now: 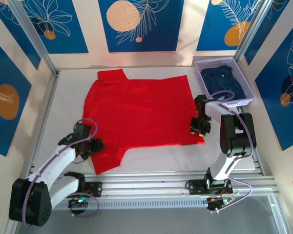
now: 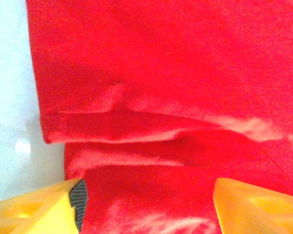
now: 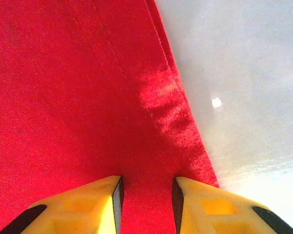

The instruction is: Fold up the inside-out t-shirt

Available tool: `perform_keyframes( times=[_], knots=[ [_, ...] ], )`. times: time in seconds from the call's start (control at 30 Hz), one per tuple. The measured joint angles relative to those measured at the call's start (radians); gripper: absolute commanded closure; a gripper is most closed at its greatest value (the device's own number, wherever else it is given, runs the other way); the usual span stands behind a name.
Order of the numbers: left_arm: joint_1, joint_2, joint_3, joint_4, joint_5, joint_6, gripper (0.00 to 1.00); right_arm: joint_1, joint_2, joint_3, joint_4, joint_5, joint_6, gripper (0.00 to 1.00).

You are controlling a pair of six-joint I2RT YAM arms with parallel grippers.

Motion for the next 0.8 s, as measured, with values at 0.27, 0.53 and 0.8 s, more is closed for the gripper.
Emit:
perform_keyframes(
  times=[0.27,0.53,0.8],
  knots=[
    [0.000,-0.069,0.066,-0.056,0.059,0.001,0.31,0.088,-0.195,0.014,0.044,-0.079,-0.043,0.52],
    [0.000,0.027,0.135,0.045,0.069,0.015,0.32,0.243,-0.244,0.016,0.205,-0.279,-0.044,0.52],
    [0.056,0.544,0.481,0.304,0.018,0.084,0.32,0.202,-0.040,0.082,0.273,-0.325,-0.017,0.52]
  ],
)
